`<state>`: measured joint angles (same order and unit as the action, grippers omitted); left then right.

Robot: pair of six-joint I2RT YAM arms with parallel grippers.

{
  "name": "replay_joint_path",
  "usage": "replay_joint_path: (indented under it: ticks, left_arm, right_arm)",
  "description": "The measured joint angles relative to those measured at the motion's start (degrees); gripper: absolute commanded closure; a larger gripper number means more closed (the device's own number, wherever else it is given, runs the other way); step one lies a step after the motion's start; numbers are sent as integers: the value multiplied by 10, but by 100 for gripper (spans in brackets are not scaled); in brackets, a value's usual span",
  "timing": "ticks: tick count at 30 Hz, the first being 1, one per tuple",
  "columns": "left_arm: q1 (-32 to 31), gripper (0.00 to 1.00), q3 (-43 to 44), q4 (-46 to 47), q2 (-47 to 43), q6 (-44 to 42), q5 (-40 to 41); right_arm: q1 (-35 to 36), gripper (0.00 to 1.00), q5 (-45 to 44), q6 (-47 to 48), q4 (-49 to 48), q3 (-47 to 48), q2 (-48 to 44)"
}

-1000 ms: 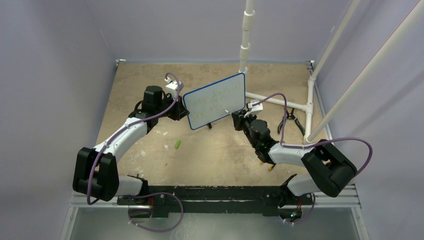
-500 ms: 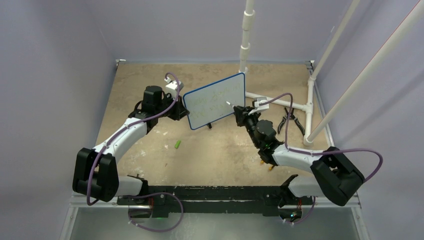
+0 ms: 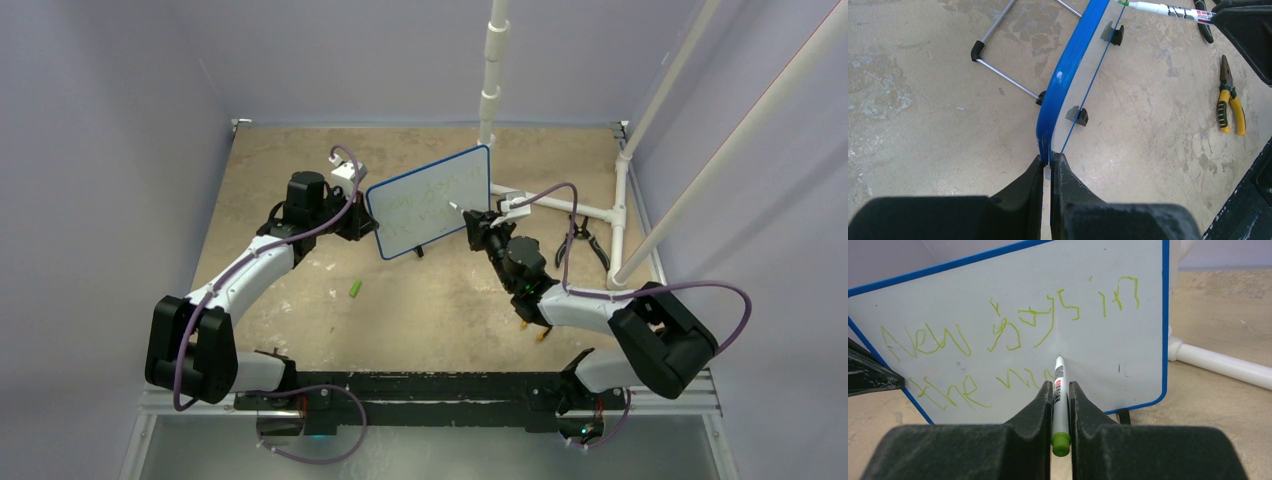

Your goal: Write a sentence on the whiteboard

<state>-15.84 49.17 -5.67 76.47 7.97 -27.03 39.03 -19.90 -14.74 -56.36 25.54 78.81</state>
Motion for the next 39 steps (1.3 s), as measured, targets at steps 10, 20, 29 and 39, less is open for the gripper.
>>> replay_joint_path:
  ticks: [10, 20, 29, 39]
  left_arm:
    - [0, 100, 0, 0, 0, 0, 0]
    - [0, 100, 0, 0, -3, 0, 0]
    - [0, 100, 0, 0, -3, 0, 0]
    - [0, 100, 0, 0, -3, 0, 0]
  right_arm:
    - [0, 100, -4, -25, 33, -1, 9]
    - [0, 100, -4, -39, 56, -16, 1]
    - [0, 100, -4, -32, 44, -20, -27]
    - [0, 100, -21, -23, 33, -9, -2]
